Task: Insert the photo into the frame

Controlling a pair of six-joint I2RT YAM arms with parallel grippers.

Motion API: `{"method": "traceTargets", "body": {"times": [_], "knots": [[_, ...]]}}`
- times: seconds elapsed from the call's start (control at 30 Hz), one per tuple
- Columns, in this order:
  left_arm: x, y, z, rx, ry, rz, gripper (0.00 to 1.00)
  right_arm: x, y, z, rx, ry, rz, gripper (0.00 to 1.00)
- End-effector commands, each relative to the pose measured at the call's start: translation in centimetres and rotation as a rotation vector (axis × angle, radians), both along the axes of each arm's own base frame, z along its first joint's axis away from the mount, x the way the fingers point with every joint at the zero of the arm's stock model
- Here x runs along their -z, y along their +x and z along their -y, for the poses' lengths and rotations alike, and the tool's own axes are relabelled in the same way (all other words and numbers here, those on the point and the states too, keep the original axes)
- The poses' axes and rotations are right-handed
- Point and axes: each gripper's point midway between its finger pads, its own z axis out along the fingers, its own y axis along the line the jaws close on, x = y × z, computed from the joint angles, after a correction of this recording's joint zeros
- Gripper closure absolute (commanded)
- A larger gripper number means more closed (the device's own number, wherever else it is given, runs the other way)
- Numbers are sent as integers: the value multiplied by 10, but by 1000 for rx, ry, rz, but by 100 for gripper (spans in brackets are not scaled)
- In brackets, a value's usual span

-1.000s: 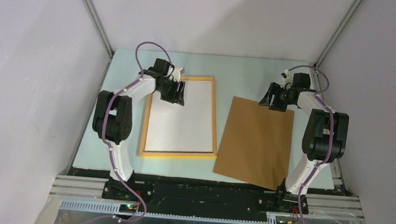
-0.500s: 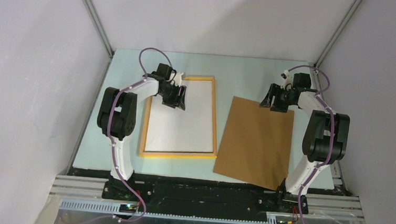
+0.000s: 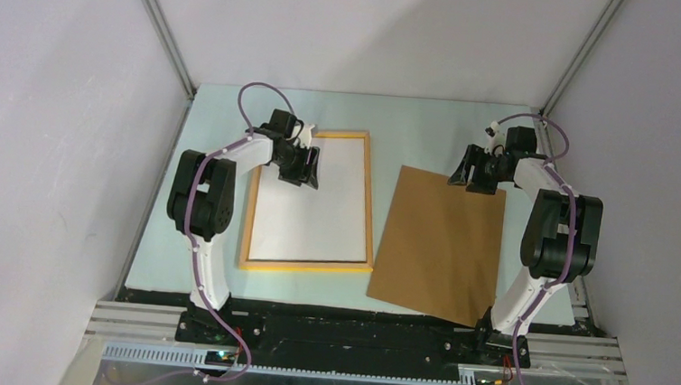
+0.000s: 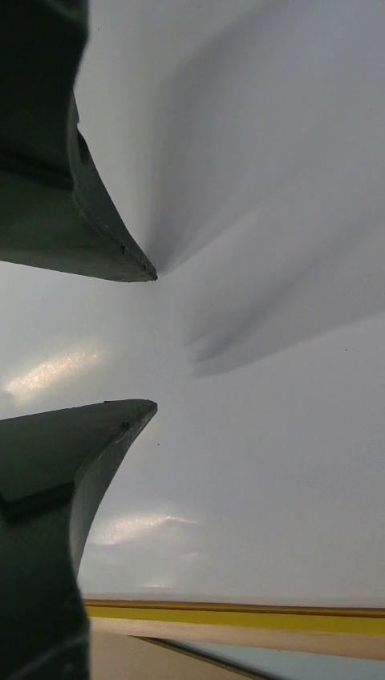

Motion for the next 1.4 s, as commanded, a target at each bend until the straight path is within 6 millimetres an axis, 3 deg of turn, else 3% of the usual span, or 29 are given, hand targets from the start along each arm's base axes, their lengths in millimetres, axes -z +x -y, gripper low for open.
{"method": "traceTargets", "body": {"times": [0.0, 0.6, 0.8, 1.13, 1.37], "knots": [[2, 2, -4, -30, 29, 13, 38, -16, 1, 0, -13, 1, 51, 32], [-12, 5, -2, -26, 13, 45, 38, -17, 1, 3, -8, -2, 57, 32], [-41, 7, -1, -18, -10, 110, 36, -22, -1, 13, 16, -4, 59, 32], [-88, -2, 9, 7, -84, 193, 30, -19, -33, 29, 16, -60, -7, 31], [-126, -18, 50, 106, -157, 256, 27, -10, -64, 52, 1, -208, -43, 30]]}}
